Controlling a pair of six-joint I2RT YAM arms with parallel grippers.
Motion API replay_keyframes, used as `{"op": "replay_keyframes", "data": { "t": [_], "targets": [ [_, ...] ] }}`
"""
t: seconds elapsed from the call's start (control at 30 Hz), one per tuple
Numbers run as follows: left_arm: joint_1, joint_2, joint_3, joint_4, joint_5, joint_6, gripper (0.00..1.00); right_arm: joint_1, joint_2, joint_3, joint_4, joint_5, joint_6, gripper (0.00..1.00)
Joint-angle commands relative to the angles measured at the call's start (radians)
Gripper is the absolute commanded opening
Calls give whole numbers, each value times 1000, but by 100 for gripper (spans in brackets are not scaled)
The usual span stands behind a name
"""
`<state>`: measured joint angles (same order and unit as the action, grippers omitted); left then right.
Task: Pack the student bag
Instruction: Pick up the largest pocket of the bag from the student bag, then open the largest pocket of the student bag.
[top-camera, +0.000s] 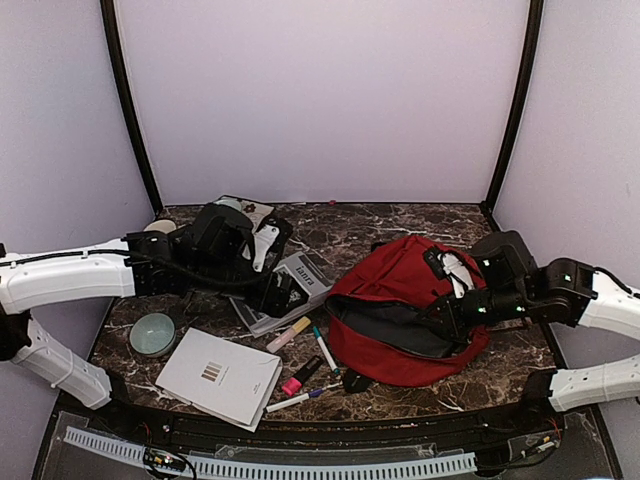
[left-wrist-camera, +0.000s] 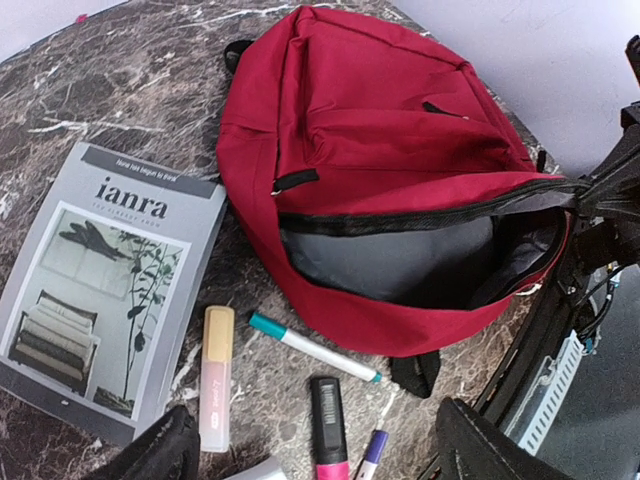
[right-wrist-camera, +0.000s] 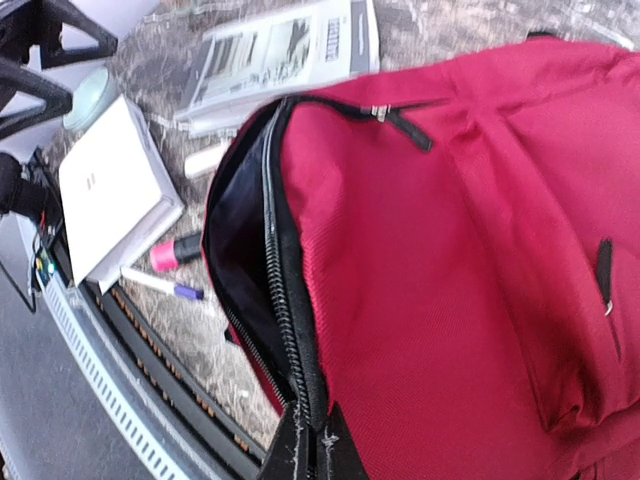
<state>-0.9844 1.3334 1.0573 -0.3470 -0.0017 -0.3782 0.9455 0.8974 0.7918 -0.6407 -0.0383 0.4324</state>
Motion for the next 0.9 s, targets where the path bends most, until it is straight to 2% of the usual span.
{"op": "replay_keyframes", "data": {
  "t": [0.0,0.13,0.27,0.4,0.53,0.67,0.87],
  "targets": [
    [-22,21,103,2,25,21,84,4,-15,1,169,47,-5,0],
    [-35,72,163,-4,59,31,84,1,12,-1,214,118,-41,0],
    [-50,133,219,1,68,64,82,-14,59,24,197,297,-46,0],
    [-69,197,268,16,67,112,81,-34,109,60,175,397,-10,0],
    [-79,259,333,7,56,128,79,-50,134,98,96,548,113,0],
    [-87,285,353,12,42,130,78,-80,84,50,86,643,225,0],
    [-116,357,360,-25,60,136,76,-166,2,-90,116,608,384,0]
  ]
}}
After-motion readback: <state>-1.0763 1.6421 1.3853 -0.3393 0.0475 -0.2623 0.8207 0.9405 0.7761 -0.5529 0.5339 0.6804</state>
